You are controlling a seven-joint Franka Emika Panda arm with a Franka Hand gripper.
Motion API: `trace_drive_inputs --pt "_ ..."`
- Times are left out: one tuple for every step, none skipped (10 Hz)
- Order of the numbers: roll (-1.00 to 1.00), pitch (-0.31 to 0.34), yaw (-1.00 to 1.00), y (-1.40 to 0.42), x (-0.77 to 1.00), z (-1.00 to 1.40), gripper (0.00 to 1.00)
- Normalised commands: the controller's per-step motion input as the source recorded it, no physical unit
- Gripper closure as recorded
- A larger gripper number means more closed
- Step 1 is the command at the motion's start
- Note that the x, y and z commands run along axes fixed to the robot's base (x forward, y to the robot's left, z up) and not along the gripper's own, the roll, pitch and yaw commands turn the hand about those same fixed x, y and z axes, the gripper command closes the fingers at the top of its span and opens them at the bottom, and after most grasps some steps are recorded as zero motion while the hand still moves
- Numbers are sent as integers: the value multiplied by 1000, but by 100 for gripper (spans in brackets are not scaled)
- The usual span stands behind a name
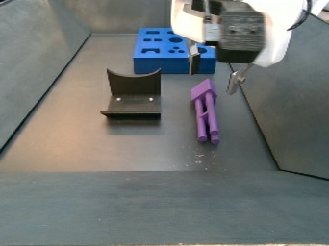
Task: Pick up the 3 prong object. Move up. Rotate the 3 prong object. Place the 3 prong object on the fixture. Regrasp the 3 prong object. Move to above the board. Insert the 3 prong object.
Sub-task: Rotate the 3 prong object.
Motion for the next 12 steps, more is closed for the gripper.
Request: trace_drive_inputs --pt "4 -24 1000 3 35 -21 0" --pt "4 -25 1000 3 35 -21 0" --pt "5 -28 1000 3 35 -21 0" --pt "5 -31 1000 3 35 -22 0" --pt "6 -34 1000 3 34 -22 0" --pt "7 -38 1000 3 34 -22 0" --pt "8 -45 1000 3 33 -22 0" --pt "9 -53 1000 2 33 -23 0" --pt "12 -68 1000 2 32 -23 0" --pt "14 -79 1000 2 31 -24 0" --pt "14 -78 653 2 29 -25 0" --pt "14 -76 372 1 26 -27 0"
